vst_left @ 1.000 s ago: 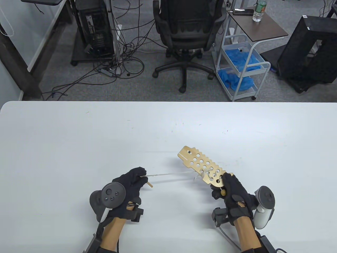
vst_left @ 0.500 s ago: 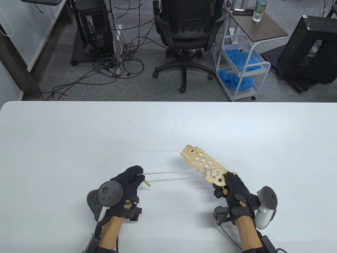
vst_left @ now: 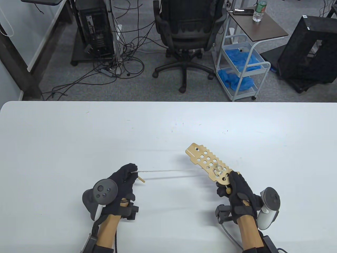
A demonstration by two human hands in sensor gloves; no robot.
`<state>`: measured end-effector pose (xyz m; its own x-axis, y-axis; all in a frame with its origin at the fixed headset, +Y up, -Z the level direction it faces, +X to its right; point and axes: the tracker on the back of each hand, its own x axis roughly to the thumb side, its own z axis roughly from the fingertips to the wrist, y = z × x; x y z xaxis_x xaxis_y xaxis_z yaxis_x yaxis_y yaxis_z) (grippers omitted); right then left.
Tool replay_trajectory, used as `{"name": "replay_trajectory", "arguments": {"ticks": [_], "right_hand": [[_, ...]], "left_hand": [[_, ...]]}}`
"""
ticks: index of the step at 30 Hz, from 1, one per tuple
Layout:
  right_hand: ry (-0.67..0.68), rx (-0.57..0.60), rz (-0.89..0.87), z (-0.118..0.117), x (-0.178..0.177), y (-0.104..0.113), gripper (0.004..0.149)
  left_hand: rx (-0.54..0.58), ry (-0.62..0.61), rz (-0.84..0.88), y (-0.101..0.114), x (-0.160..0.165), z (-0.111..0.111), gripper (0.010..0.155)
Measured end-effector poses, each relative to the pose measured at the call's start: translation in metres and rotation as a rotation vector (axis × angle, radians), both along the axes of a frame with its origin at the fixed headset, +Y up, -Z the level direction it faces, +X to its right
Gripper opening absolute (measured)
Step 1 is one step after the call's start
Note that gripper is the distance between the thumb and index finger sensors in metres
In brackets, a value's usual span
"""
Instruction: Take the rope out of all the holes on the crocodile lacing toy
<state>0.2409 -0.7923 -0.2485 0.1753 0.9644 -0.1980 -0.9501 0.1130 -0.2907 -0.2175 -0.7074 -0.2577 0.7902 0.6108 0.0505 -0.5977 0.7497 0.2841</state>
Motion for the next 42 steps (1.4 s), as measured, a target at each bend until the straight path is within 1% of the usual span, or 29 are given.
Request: {"name": "replay_trajectory", "arguments": {"ticks": [6,28,42], "right_hand": [[-0.007,-0.001,-0.01,0.0,0.002,0.0,0.047],[-0.058,-0.001,-0.075,0.003,0.01,-0.001,0.047],[-0.09,0.008,-0.128,0.006,0.012,0.002,0.047]], "left_hand": [[-0.016,0.018,0.012,-0.002,-0.004,-0.001,0.044],[-0.01,0.08,0.078,0.0,-0.019,-0.001,0.043],[-0.011,0.099,0.121,0.004,-0.023,0.0,0.044]]}}
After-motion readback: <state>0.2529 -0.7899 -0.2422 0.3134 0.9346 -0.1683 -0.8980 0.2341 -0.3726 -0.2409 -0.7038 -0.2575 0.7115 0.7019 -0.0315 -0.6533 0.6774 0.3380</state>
